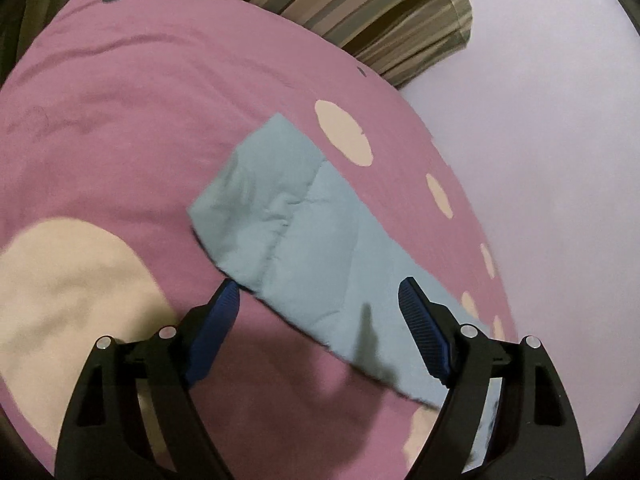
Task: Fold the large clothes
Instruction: 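Move the left tool to the other sleeve cuff and grasp it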
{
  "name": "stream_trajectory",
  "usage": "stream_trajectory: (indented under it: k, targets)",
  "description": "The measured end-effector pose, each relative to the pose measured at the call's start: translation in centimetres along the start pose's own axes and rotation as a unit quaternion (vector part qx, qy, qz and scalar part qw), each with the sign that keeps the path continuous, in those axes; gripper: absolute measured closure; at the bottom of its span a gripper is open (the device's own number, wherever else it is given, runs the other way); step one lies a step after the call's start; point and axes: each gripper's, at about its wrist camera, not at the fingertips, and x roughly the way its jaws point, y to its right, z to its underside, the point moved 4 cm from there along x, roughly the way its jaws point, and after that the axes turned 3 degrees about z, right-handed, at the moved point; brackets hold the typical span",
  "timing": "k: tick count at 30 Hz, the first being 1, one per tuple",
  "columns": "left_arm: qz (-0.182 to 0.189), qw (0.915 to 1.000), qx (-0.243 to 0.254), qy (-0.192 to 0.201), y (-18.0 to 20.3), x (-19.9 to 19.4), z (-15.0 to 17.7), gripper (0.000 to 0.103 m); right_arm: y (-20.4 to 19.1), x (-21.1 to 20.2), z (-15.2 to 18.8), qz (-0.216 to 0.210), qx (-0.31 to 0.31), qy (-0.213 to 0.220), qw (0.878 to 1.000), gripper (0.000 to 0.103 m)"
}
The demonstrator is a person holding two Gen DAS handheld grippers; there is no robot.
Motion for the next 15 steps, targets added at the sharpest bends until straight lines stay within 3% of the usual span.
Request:
stream_trajectory:
  k: [6,11,15]
  targets:
    - [0.000,1.0000,-0.005,0.004,0.7,0.3,1.0,0.022,0.0,0.0,0.0,0.001,-0.002,0.001,1.000,0.027]
    - [-0.022,0.9967,-0.060,0.050,0.6,1.3,0.2,0.022,0.1,-0.1,0.0,-0.001,0.000,0.002,1.000,0.027]
    - [-0.034,0.9942,-0.074,0.070,0.7,1.4,0.0,0.027,0.1,-0.1,0.0,0.000,0.000,0.003,1.000,0.027]
